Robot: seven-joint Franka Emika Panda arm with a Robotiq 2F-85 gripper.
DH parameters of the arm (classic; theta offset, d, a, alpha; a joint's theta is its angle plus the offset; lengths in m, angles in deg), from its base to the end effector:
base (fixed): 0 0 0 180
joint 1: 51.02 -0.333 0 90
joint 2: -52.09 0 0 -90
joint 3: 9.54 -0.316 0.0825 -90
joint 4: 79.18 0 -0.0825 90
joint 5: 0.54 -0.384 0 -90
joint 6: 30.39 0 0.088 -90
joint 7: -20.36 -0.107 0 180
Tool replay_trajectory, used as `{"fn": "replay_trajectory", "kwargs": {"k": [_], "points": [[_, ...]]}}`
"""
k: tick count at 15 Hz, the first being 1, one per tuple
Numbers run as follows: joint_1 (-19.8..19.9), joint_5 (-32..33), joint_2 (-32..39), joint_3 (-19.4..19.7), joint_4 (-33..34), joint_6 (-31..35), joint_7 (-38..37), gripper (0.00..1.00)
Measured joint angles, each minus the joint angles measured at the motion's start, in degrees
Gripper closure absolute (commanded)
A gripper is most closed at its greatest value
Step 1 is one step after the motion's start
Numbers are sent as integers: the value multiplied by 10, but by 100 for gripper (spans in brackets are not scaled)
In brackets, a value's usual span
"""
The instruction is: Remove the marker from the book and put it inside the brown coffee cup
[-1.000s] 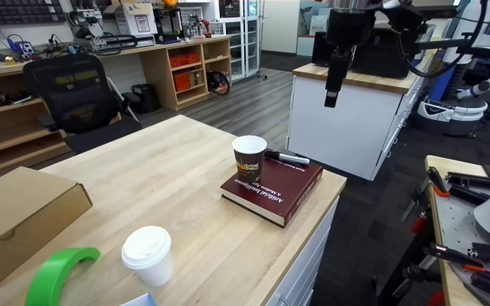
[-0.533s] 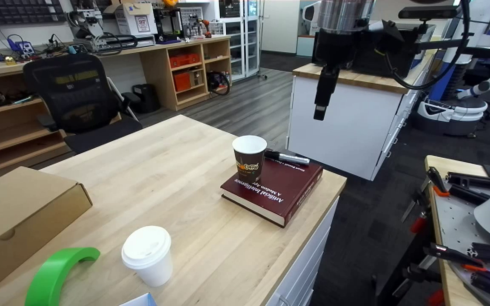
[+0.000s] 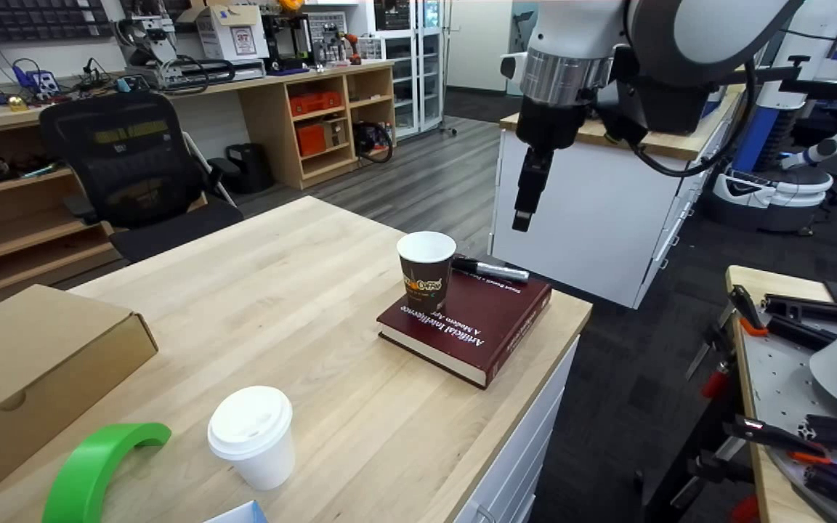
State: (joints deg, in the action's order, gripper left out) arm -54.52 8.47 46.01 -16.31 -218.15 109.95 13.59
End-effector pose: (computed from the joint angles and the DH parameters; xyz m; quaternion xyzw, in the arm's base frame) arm 0.4794 0.0868 0.3600 0.9923 0.0875 0.0722 0.0500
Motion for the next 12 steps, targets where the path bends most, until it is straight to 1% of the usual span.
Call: {"fn": "replay_trajectory", "kwargs": {"k": [4, 12], "points": [[3, 11, 40, 19, 3, 30, 6, 0], [8, 11, 124, 44, 38, 40, 45, 0]]}}
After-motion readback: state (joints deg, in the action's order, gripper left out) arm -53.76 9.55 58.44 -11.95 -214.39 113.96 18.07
